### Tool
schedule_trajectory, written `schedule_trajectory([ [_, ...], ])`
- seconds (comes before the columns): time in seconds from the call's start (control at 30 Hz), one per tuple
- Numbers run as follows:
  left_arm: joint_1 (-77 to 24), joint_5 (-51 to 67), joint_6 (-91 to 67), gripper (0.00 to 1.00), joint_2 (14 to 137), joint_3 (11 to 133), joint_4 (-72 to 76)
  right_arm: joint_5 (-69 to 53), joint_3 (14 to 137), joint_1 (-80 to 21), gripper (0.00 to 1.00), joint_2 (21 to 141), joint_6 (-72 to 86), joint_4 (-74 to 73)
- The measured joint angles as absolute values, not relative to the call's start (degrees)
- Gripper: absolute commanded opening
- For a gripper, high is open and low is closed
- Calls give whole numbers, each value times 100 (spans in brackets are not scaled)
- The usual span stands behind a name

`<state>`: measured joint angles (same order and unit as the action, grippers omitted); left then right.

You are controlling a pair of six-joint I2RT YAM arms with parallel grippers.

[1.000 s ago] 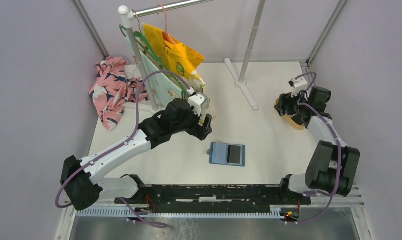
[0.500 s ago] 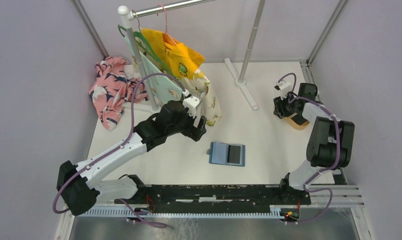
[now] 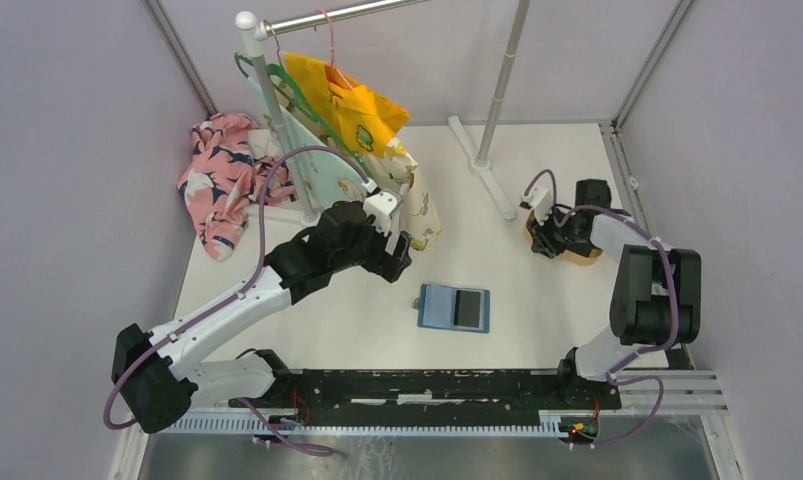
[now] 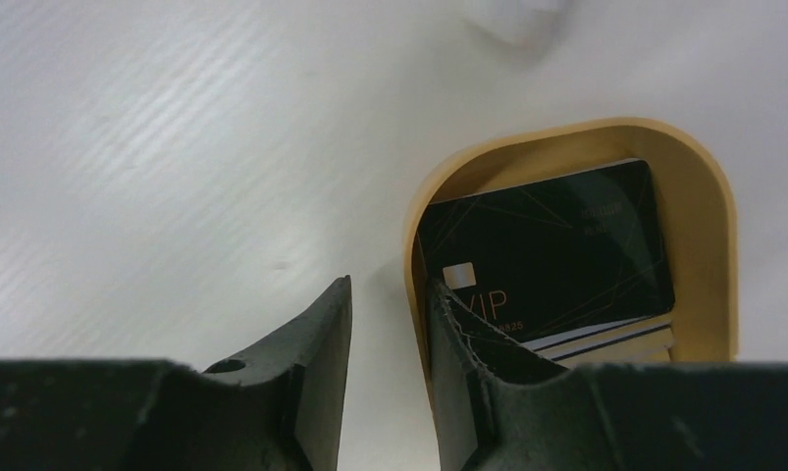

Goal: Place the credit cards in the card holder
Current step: Move the storage box to the center of the board.

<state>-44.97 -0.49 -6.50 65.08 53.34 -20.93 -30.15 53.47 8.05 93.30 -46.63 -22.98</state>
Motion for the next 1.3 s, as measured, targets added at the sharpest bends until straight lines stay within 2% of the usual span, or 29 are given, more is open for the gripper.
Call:
schedule_trajectory([
  [0.07,-4497,-36,-650,96,6508,5334,-2093,-3116,5081,556,41,9155,-4921,-2460],
  [0.2,-4497,49,-650,96,6508,5334,-2093,-3299,4633,-8,61,8764,-5251,-2832],
  [0.3,-4497,117,-650,95,6508,5334,-2093,-3426,4491,-141,68,8440,-5280,-3122],
  [0.53,-4497,202,-650,95,6508,5334,-2093,-4042,4447,338,68,7548,-4624,-2810],
  [0.63,-4495,202,-650,95,6508,5334,-2093,-4399,4034,864,72,7336,-3588,-1890],
  [0.77,-4488,202,-650,94,6541,5334,-2093,-4370,2871,1284,74,7078,-1352,-150],
  [0.87,-4469,202,-650,94,6628,5334,-2095,-4139,2486,1291,74,7131,-45,419],
  [1.0,-4469,202,-648,94,6672,5334,-2095,-3677,2580,1286,74,7369,1033,829],
  [1.3,-4355,209,-591,93,6672,5334,-2093,-3201,2853,1286,70,7990,2112,1221],
])
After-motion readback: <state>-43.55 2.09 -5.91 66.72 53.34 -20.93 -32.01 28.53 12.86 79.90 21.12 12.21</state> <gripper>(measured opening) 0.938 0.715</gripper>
